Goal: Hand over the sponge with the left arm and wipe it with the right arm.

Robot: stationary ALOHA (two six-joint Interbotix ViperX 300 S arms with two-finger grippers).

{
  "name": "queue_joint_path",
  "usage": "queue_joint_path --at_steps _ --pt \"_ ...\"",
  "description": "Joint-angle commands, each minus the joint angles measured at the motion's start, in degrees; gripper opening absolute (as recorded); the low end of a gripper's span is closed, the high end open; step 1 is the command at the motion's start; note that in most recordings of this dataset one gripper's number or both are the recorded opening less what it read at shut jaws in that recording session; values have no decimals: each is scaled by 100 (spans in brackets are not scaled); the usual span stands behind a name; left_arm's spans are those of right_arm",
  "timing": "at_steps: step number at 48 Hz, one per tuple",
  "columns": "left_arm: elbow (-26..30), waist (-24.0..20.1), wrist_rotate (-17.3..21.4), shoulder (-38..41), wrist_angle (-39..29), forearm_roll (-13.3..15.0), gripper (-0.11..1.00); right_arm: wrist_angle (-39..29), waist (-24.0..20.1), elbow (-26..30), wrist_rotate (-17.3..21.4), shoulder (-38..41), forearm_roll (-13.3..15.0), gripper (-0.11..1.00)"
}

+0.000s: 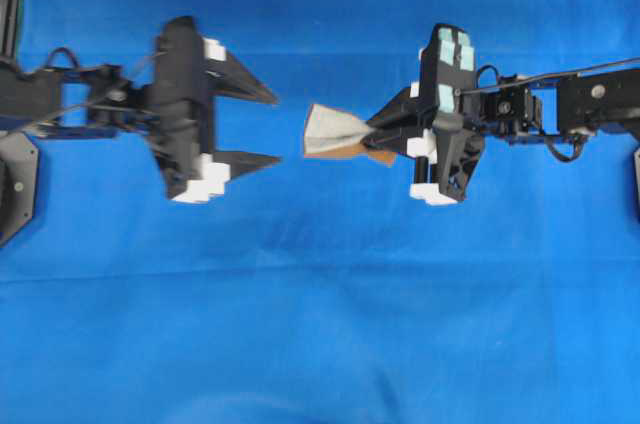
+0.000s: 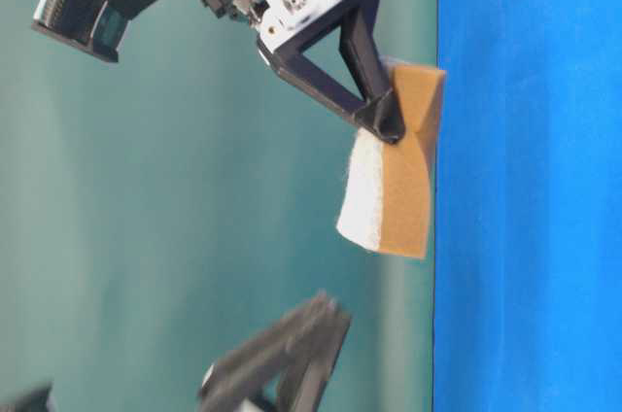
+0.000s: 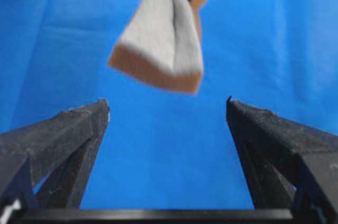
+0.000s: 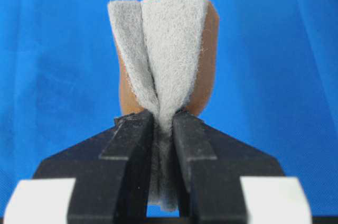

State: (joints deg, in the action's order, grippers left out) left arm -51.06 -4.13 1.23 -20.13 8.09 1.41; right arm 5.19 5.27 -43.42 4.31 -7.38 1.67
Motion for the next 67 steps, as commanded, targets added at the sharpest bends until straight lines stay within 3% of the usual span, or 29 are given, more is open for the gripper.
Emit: queue_joint_path --at_steps 1,10,26,52,67 --pt "-185 44 9 -413 237 0 88 18 -18 35 18 -149 0 16" --pt "-527 132 26 -879 387 9 88 9 -18 18 18 -149 9 16" --pt "-554 158 53 -905 387 0 88 18 -26 18 35 -53 -9 16" --pt "-571 158 53 -923 387 0 88 677 -26 26 88 1512 -114 16" --pt "-571 158 53 -923 387 9 88 694 123 -9 88 1688 -149 16"
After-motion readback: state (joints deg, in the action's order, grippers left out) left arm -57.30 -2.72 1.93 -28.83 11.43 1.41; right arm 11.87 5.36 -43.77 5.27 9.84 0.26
